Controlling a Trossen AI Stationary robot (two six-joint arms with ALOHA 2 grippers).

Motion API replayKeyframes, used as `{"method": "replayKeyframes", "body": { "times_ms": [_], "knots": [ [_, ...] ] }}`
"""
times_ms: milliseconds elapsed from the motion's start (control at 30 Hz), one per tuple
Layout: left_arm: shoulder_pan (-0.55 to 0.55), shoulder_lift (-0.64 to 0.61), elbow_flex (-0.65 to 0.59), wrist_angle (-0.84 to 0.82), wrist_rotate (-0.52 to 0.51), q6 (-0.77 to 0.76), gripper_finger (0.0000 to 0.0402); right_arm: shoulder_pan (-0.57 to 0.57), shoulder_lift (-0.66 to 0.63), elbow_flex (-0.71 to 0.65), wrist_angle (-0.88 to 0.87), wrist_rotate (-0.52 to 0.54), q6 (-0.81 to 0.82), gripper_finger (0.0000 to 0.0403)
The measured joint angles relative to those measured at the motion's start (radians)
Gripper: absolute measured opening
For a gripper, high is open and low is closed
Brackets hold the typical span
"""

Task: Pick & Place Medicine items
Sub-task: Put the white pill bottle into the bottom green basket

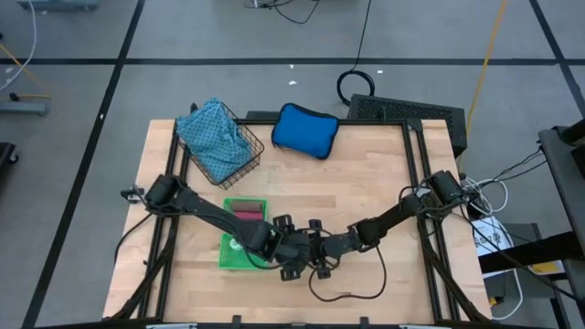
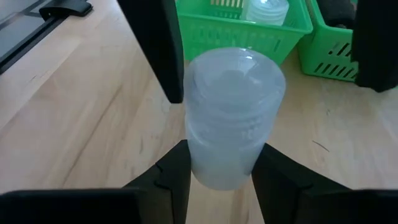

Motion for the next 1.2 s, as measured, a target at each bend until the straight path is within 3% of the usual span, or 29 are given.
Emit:
{"method": "replayKeyframes", "body": {
  "times_ms": [300,767,967,1200],
  "knots": [
    [0.000,0.012,0.000,0.007,-0.001,0.024,0.0291,0.000,0.000,0.000,0.001,-0.001,0.000,0.0127],
    [0.020,0.019,0.000,0.043,0.079,0.008,0.0152,0.000,0.000,-0.001,0.023,0.000,0.000,0.0126],
    [0.022,0.019,0.000,0.050,0.087,0.019,0.0140,0.000,0.000,-0.001,0.022,0.000,0.001,0.0126],
    [-0.015,-0.053,-0.002,-0.003,0.026,0.022,0.0140,0.000,-0.009,0.001,0.013,0.000,-0.003,0.0195]
  ]
}}
